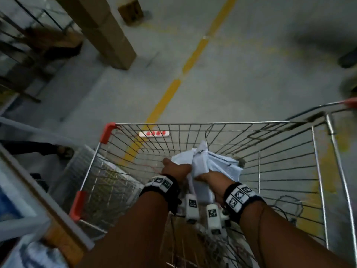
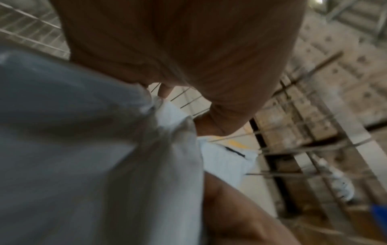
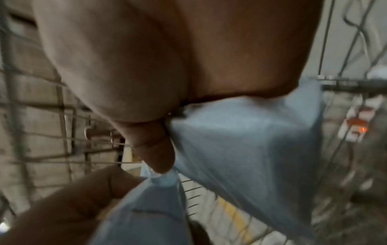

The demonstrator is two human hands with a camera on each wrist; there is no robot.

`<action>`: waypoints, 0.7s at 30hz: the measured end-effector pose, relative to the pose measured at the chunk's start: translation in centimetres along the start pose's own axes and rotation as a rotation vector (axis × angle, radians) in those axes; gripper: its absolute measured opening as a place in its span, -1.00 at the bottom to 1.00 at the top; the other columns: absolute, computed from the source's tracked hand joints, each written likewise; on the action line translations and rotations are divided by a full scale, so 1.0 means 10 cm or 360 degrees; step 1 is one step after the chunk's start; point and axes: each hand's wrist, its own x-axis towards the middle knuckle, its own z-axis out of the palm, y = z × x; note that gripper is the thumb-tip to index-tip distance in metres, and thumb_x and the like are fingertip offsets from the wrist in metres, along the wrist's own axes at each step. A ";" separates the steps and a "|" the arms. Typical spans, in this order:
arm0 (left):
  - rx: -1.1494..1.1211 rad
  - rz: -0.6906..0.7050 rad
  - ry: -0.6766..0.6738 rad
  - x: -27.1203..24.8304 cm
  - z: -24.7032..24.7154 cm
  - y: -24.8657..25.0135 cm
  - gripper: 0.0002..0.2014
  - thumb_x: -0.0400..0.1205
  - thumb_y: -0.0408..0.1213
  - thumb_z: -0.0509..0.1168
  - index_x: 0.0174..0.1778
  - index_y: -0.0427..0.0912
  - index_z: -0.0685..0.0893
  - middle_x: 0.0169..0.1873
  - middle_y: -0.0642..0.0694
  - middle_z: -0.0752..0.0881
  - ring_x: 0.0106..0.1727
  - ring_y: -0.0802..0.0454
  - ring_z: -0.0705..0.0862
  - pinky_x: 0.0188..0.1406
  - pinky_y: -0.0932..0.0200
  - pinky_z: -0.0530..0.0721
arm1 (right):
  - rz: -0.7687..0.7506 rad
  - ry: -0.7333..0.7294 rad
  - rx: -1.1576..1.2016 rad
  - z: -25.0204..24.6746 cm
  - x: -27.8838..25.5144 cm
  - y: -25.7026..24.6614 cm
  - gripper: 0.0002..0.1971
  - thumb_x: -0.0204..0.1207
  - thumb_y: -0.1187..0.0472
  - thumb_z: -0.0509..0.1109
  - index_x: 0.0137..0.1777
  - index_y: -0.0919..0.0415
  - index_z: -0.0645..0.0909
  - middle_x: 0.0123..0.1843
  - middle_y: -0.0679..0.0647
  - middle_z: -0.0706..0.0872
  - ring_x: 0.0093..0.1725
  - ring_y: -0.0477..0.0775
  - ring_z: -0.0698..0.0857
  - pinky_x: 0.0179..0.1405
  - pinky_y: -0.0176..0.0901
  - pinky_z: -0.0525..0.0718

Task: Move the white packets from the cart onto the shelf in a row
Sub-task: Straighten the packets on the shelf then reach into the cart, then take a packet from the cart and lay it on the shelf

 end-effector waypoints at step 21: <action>-0.1365 0.0642 0.0270 -2.86 -1.55 -2.21 -0.32 0.41 0.42 0.35 0.49 0.41 0.48 0.37 0.00 0.71 0.32 -0.02 0.74 0.44 -0.15 0.63 | -0.0537 -0.0700 -0.0326 2.28 -3.27 0.45 -0.55 0.87 0.05 0.21 0.64 0.28 0.52 0.54 0.06 0.59 0.47 0.14 0.60 0.39 -0.02 0.57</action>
